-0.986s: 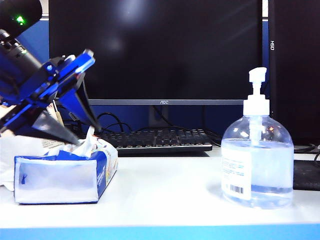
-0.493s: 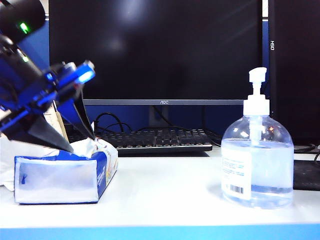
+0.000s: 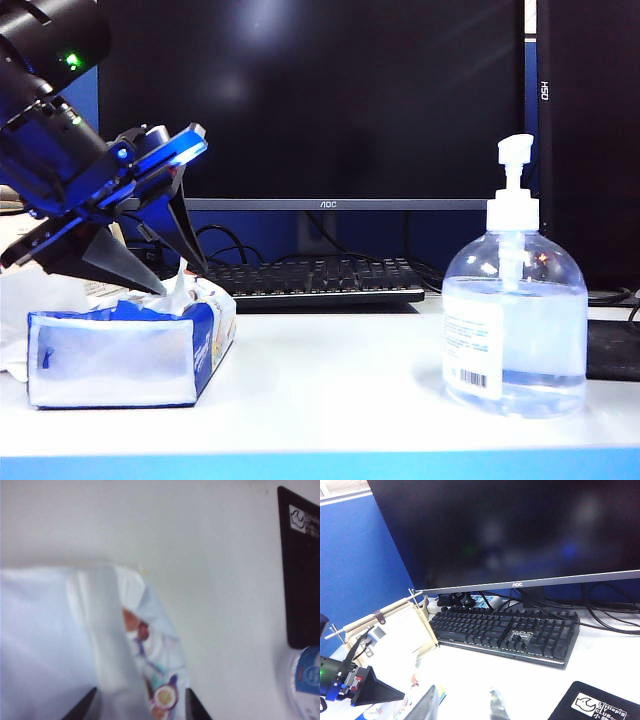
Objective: Pull out a tissue from the tissue dispenser, then press the switch of the alcohol sanitizer bottle to drop some sanitizer on the paper tissue, and finally place the treated tissue on the table.
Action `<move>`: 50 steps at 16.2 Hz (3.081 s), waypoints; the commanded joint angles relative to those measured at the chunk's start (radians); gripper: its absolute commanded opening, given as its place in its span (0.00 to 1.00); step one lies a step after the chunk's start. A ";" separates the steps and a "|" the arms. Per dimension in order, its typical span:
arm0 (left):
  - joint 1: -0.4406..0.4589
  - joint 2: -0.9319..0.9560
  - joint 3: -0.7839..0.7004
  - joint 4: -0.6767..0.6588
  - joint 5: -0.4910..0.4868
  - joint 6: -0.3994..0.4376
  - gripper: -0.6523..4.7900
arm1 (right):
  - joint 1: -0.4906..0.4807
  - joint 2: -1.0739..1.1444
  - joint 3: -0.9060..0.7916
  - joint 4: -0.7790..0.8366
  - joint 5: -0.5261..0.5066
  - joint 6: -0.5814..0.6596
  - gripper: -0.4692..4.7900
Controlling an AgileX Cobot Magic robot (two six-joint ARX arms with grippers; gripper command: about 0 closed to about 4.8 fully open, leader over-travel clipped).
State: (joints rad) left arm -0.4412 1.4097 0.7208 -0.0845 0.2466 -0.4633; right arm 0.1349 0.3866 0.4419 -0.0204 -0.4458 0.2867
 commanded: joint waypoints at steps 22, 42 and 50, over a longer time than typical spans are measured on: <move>-0.013 0.108 0.068 -0.092 -0.025 0.067 0.53 | 0.000 0.000 0.006 0.000 0.002 -0.004 0.33; -0.012 0.013 0.514 -0.227 0.275 0.138 0.11 | -0.001 0.000 0.004 -0.106 0.071 -0.008 0.33; -0.067 0.012 0.573 -0.241 0.625 0.095 0.11 | 0.000 0.000 -0.017 -0.116 0.061 -0.003 0.33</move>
State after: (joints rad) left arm -0.4911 1.4258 1.2919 -0.3157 0.8368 -0.3813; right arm 0.1349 0.3866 0.4240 -0.1555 -0.3782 0.2825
